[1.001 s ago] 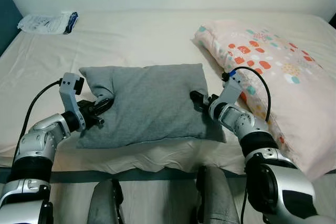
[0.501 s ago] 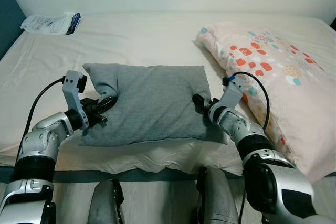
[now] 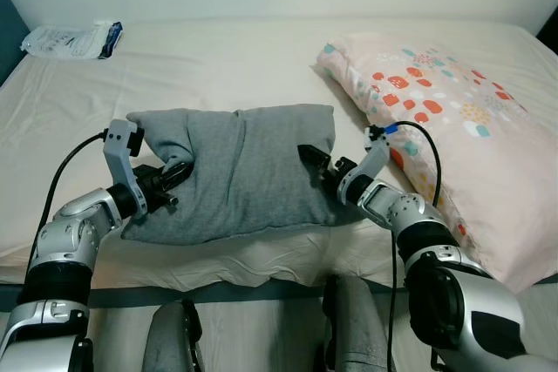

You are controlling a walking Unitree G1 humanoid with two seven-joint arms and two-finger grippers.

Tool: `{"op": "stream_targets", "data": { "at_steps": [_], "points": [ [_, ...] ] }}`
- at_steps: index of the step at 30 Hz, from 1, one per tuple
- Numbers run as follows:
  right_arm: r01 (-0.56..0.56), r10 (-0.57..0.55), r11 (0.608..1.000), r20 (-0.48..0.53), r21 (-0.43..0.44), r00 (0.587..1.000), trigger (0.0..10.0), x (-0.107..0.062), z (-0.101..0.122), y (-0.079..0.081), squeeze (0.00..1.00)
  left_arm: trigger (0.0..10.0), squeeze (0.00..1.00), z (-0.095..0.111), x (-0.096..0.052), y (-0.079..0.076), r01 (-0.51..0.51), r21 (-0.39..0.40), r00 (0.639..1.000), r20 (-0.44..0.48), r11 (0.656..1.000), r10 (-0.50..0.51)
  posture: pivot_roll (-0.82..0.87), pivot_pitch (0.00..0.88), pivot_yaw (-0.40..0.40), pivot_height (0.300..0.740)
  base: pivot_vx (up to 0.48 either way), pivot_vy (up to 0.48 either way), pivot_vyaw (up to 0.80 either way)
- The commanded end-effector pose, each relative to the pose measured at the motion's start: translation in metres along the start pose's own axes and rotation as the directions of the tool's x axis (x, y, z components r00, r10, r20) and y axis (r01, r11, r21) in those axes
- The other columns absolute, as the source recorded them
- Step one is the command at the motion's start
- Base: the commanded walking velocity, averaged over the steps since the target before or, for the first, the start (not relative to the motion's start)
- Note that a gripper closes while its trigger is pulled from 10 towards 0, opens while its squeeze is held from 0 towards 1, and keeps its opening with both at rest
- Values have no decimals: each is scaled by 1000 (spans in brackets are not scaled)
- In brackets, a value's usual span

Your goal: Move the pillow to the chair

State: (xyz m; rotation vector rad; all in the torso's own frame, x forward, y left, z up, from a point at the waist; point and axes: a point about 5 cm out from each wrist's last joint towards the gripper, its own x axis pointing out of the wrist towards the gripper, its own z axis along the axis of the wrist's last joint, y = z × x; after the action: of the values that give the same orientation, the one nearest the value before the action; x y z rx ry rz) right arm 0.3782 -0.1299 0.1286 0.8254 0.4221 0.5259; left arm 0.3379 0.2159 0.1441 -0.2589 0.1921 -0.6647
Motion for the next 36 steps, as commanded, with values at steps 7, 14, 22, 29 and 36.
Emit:
{"op": "stream_targets", "data": {
  "at_steps": [7,14,22,29,36],
  "points": [
    [-147,149,989,-106,27,983,0,26,-30,34,0,0,0,-11,29,-35,156,-60,988,12,986,-155,-23,154,-24,543,0,0,0],
    [-219,213,971,-75,-93,974,0,36,-16,62,0,0,0,-9,42,-60,233,-88,972,59,968,-229,-17,153,-26,543,0,0,0],
    [-185,161,922,-99,-339,982,0,38,-12,72,0,0,0,1,49,-83,272,-49,958,112,961,-265,-11,161,-23,543,0,0,0],
    [-44,161,690,94,-723,982,0,31,3,94,0,0,0,21,54,-99,140,117,971,180,983,-160,-6,163,-18,543,0,0,0],
    [112,191,615,285,-781,939,0,18,11,106,0,0,0,30,57,-105,-106,111,943,326,988,64,-8,169,-8,543,0,0,0]
  ]
}}
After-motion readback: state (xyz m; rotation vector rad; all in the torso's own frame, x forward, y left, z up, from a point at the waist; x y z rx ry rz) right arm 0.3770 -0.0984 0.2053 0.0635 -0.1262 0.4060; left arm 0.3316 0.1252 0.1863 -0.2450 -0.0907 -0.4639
